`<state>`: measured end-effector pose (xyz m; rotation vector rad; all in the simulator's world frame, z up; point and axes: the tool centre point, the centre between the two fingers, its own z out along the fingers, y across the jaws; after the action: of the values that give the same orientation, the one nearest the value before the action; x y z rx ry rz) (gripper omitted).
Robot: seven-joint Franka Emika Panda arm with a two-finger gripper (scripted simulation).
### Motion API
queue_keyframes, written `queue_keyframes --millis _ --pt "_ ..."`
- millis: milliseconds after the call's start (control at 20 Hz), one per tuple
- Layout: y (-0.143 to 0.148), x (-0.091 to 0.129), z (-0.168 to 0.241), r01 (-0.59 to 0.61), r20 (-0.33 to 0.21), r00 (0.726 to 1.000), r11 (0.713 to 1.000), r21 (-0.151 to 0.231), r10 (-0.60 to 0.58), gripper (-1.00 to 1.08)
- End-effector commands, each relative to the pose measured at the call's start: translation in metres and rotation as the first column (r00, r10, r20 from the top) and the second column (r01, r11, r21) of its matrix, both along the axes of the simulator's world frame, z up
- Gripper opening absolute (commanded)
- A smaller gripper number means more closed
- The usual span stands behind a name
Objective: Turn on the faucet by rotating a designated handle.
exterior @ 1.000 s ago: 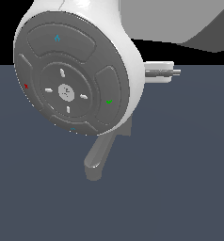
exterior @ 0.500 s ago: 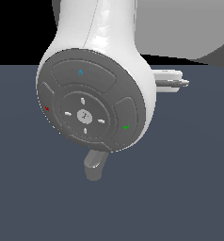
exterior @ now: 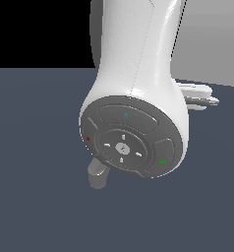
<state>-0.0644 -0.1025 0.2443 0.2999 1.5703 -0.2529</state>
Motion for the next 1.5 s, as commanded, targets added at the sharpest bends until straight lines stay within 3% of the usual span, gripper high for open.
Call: queue_keyframes --millis 0,200,250,300,1450 --pt "0.003 0.005 -0.001 -0.102 -0.002 0.995 0.993 -0.056 0.102 -1.00" --pt "-0.006 0.005 -0.005 -0.098 0.002 0.995 0.994 -0.057 0.098 -1.00" --pt "0.010 0.008 -0.003 -0.006 0.010 1.000 1.000 -0.018 0.006 -1.00" --pt "-0.028 -0.004 -0.006 0.058 0.013 0.998 0.998 0.010 -0.058 -1.00" --pt "-0.026 -0.001 -0.061 -0.072 0.005 0.997 0.996 -0.046 0.072 -1.00"
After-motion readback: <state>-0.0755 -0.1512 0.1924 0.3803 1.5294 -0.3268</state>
